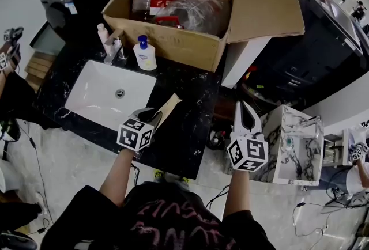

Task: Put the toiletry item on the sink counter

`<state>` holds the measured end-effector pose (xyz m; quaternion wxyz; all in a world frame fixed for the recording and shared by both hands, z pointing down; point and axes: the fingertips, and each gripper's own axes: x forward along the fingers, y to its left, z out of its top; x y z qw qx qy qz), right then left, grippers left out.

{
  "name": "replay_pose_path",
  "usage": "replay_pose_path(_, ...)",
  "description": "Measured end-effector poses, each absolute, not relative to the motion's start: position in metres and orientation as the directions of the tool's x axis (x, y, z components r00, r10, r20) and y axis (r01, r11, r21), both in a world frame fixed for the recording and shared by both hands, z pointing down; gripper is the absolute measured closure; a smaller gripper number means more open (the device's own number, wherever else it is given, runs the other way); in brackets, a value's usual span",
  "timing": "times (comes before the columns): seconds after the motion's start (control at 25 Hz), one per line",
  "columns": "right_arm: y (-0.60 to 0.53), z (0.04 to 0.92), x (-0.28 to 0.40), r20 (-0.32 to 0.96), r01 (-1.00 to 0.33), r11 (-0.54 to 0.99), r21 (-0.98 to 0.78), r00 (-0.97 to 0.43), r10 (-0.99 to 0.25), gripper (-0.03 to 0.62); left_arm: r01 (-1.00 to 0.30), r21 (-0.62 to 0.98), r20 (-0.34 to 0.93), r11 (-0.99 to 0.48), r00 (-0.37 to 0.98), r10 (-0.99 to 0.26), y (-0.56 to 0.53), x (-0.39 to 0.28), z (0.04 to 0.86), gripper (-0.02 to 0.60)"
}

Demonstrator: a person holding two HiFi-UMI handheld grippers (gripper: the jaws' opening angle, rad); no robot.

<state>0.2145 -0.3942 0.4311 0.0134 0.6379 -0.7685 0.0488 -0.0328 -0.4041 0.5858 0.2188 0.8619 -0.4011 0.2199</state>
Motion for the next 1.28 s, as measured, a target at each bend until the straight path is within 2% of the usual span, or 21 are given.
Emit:
replay_pose_path(0.68,-0.381,0.417,0.205,0.055,-0.978,0.203,-0.052,-0.206,-0.977,0.582,-0.814,0.118,0.408,-0.569,0.562,-0.719,-0.414,-0.045,0.511,0.583)
replay_pose_path(1.16,-0.367,0.411,0.207,0.046,-0.975,0.215,-0.046,-0.217,-0.975,0.582,-0.821,0.050,0.279,-0.568,0.558,-0.782,-0.406,-0.043,0.436,0.583)
replay_pose_path(1.28,-0.364,0.408,0.210,0.042,-0.975,0.217,-0.040,-0.219,-0.975,0.582,-0.829,-0.009,0.257,-0.560,0.539,-0.802,-0.403,-0.044,0.416,0.583)
